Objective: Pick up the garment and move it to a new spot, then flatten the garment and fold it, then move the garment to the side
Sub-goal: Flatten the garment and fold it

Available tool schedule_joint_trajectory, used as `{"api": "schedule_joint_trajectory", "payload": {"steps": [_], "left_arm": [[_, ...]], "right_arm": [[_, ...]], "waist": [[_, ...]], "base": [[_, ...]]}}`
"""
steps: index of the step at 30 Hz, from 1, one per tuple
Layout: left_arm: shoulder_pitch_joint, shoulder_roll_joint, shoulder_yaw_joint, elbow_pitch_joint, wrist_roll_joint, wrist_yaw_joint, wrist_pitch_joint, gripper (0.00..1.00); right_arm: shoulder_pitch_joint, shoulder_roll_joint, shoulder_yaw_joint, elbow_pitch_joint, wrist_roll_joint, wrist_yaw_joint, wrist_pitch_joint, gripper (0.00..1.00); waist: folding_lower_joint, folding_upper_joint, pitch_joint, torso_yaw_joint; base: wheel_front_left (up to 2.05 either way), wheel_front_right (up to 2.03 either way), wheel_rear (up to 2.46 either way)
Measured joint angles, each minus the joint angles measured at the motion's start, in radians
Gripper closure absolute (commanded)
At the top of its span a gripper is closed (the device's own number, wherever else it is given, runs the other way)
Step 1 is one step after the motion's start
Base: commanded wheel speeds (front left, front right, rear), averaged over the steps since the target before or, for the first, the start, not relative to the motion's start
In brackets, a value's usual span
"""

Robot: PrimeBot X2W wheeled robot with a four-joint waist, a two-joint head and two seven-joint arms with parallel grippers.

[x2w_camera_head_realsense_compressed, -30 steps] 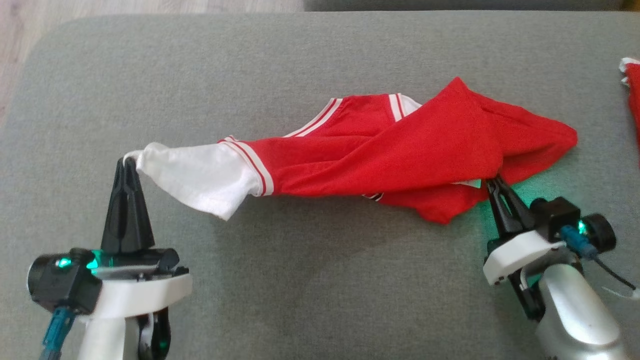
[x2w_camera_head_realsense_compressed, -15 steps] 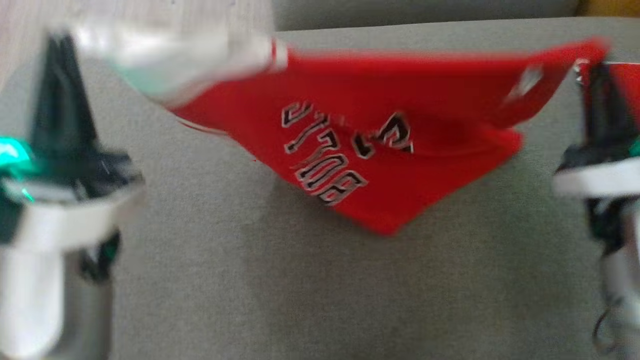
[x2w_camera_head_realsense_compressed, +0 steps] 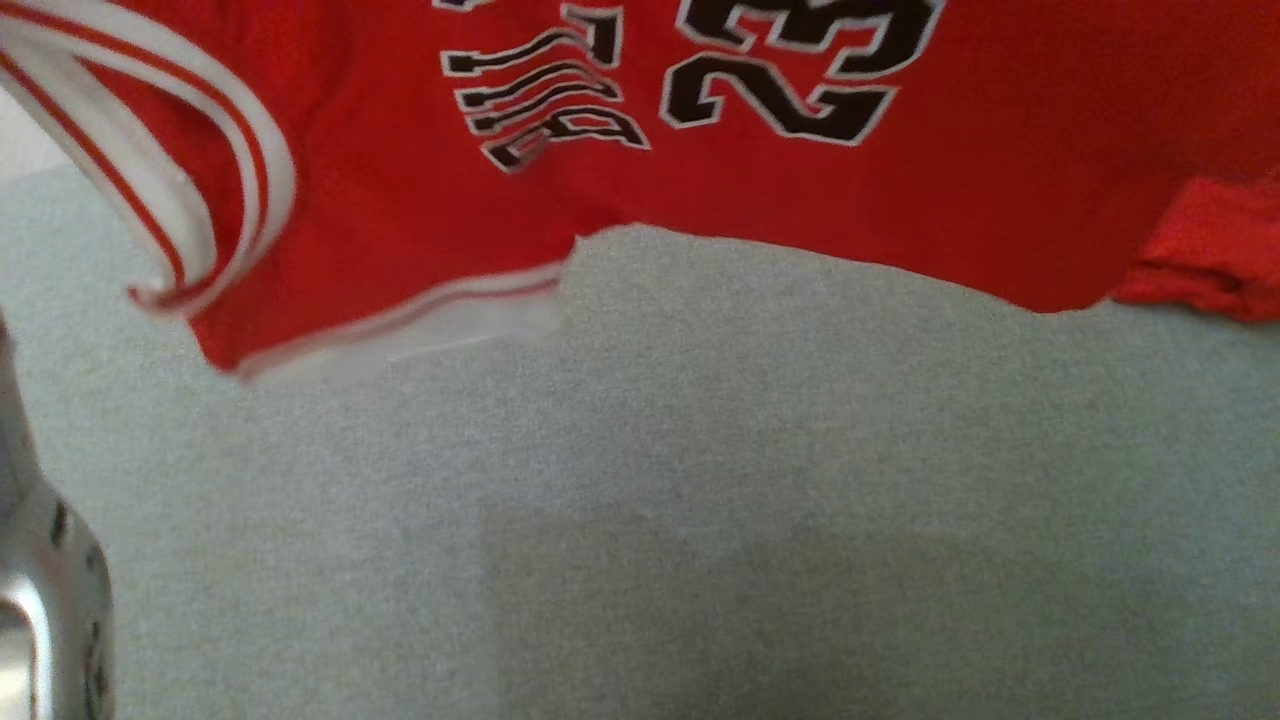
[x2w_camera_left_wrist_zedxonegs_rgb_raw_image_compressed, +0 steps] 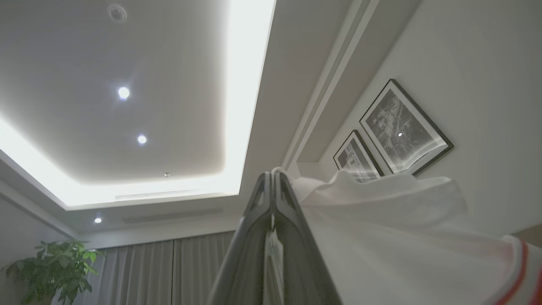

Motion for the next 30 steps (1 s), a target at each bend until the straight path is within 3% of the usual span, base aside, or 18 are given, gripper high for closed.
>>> {"api": "schedule_joint_trajectory", "payload": {"steps": [4,7,12,18,23,29,30], "left_arm": [[-0.066,-0.003,-0.014,0.168,-0.03,0.0,0.081,1.0],[-0.08,-0.051,-0.007,0.302,-0.132,0.0,0.14,1.0],[-0.152,-0.094,-0.024,0.485,-0.173,-0.002,0.139,1.0],[-0.408,-0.148,-0.06,0.664,-0.177,-0.007,0.028,1.0],[-0.586,-0.186,-0.112,0.759,-0.158,-0.008,-0.094,1.0],[-0.505,-0.17,-0.219,0.776,-0.213,-0.009,-0.17,1.0],[-0.41,-0.148,-0.261,0.751,-0.256,-0.009,-0.192,1.0]], "right_arm": [[-0.084,-0.012,0.013,0.095,0.0,0.0,0.034,1.0],[-0.135,-0.018,0.049,0.208,-0.007,0.0,0.035,1.0],[-0.257,-0.032,0.134,0.406,-0.02,0.0,0.032,1.0],[-0.486,-0.088,0.18,0.556,-0.075,0.0,0.0,1.0],[-0.65,-0.145,0.141,0.58,-0.143,0.0,-0.034,1.0],[-0.601,-0.148,0.13,0.63,-0.165,0.0,-0.045,1.0],[-0.534,-0.145,0.123,0.655,-0.164,0.0,-0.045,1.0]], "waist": [[0.0001,0.0,0.021,-0.003],[0.0002,0.0,0.046,-0.004],[0.0003,0.0,0.112,0.003],[0.0005,0.0,0.234,0.029],[0.0005,0.0,0.336,0.067],[0.0005,-0.0001,0.39,0.119],[0.0004,-0.0001,0.4,0.136]], "base": [[0.0,0.0,0.0],[0.0,0.0,0.0],[0.0,0.0,0.0],[0.0,0.0,0.0],[0.0,0.0,0.0],[0.0,0.0,0.0],[0.0,0.0,0.0]]}}
